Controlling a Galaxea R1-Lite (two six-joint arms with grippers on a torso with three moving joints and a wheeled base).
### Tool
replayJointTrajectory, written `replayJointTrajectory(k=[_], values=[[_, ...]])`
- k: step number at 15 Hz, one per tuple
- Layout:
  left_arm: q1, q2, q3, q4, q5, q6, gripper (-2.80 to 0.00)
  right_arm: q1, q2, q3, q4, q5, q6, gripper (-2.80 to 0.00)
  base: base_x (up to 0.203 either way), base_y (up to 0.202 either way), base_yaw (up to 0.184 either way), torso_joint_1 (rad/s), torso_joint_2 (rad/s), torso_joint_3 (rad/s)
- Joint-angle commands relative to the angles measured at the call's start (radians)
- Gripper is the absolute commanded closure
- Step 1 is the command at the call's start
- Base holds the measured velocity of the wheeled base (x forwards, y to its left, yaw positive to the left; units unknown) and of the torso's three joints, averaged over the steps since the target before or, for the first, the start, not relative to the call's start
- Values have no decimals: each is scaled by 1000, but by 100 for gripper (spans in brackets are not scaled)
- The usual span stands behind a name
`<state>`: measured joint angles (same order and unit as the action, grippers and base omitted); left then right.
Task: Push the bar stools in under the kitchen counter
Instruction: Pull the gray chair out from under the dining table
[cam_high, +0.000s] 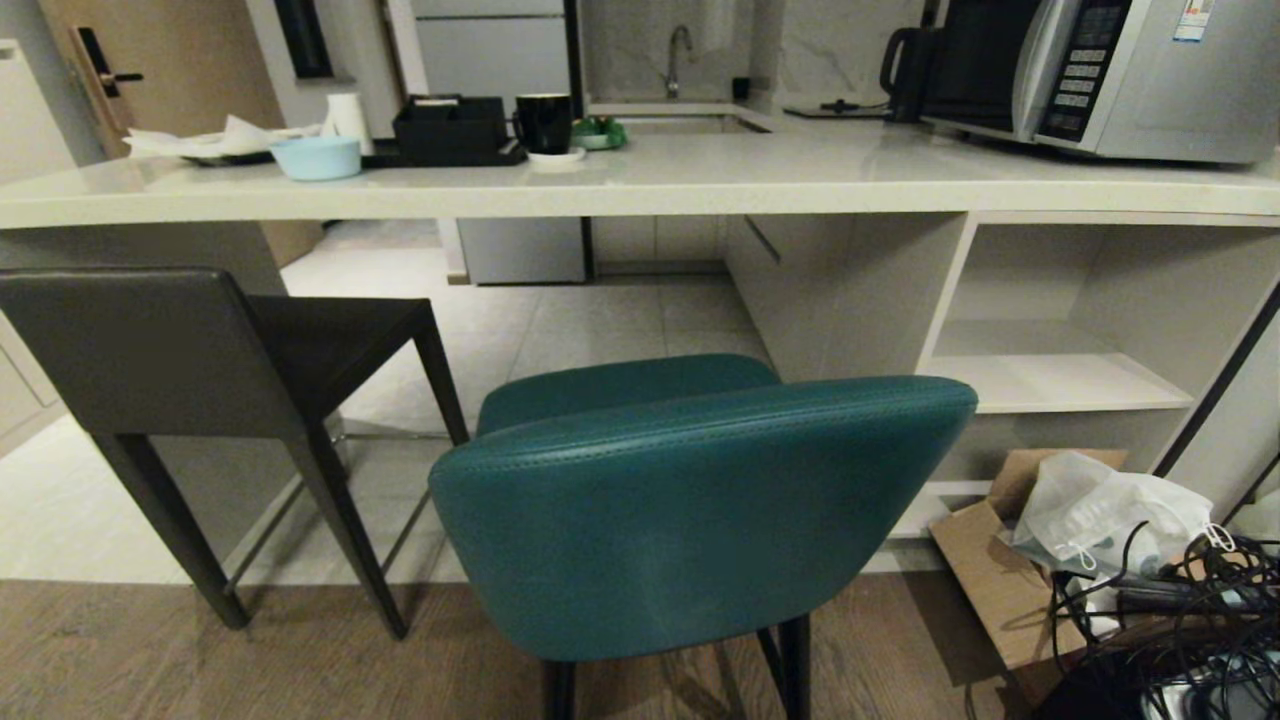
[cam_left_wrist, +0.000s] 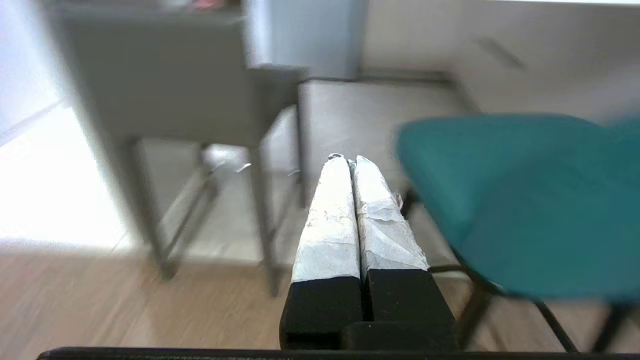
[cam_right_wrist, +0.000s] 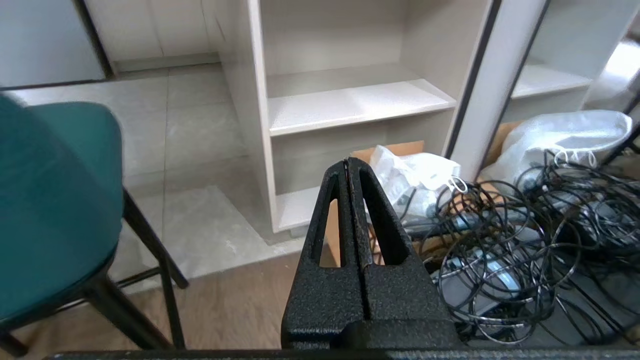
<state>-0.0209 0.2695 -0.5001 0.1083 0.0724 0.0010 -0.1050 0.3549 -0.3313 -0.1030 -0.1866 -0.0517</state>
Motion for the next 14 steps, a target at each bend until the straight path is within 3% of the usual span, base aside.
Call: replayJointTrajectory(k=[1,3,6,8,9,11,14], values=[[12,-124,35,6,-134,32,0,-12,-74,0,-34,22,-6,0,0,0,0,0,0,0],[18,-219,129,14,-235,75,0,-12,-74,-44,-37,116,-14,0,0,0,0,0,0,0],[21,-271,280,24,-270,153,0,5,-74,-173,111,198,-13,0,0,0,0,0,0,0],[21,-271,335,24,-288,166,0,114,-72,-213,209,211,-15,0,0,0,0,0,0,0],[21,-271,363,23,-309,166,0,131,-74,-212,251,216,-32,0,0,0,0,0,0,0],[20,-271,421,-29,-314,153,0,122,-135,-142,262,222,-55,0,0,0,0,0,0,0],[19,-271,447,-108,-307,71,0,110,-335,82,256,212,-108,0,0,0,0,0,0,0]])
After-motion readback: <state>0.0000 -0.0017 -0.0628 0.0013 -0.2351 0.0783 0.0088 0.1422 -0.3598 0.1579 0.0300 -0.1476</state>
